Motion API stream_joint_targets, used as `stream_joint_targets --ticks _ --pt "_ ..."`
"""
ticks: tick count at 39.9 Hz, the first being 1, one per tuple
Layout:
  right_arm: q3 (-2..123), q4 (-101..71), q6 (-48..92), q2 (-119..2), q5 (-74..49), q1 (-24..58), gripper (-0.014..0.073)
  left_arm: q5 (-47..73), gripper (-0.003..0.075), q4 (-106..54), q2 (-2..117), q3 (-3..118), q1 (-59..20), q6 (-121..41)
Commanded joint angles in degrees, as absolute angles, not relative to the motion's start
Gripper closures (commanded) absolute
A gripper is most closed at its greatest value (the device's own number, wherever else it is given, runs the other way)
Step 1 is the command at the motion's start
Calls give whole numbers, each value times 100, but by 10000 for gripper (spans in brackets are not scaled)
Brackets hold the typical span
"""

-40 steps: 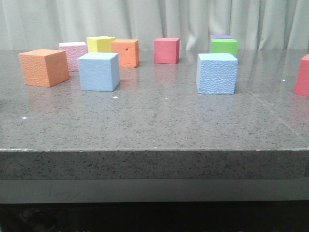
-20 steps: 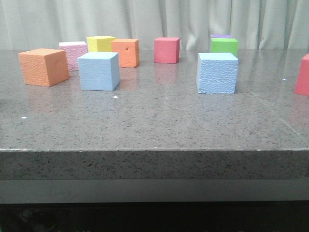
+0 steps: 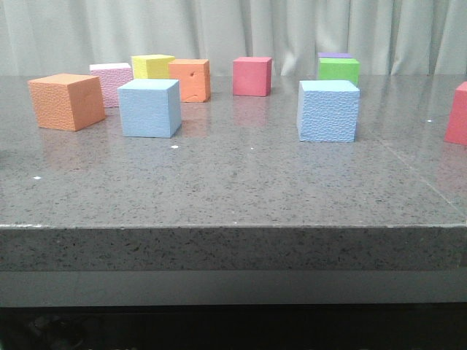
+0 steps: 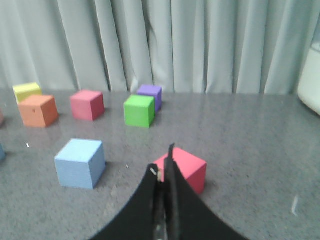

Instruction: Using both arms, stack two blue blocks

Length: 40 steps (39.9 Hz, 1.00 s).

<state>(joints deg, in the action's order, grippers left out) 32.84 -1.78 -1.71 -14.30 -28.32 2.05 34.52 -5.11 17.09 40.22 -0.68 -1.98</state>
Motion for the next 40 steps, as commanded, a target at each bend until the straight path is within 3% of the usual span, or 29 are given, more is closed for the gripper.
stream_joint_targets --ticks 1,17,20,26,28,32,40 --pt "3852 -65 -84 -1996 -2947 179 663 3367 739 -575 2222 4477 -80 -157" --pt "3924 -65 -68 -3286 -3063 179 660 3327 734 -615 3186 4445 -80 -157" --pt "3924 -65 -39 -3425 -3072 179 622 3368 660 -525 3282 4445 -80 -157" --pt "3929 -58 123 -3622 -3058 186 233 3332 234 -510 3318 4445 -80 -157" --pt "3929 -58 148 -3657 -3041 186 83 3320 153 -510 3318 4445 -80 -157" --pt "3871 -58 148 -3679 -2971 186 -71 3320 118 -510 3318 4445 -205 -157" --pt "3806 -324 148 -3698 -2894 190 -49 3320 167 -510 3318 4445 -918 -157"
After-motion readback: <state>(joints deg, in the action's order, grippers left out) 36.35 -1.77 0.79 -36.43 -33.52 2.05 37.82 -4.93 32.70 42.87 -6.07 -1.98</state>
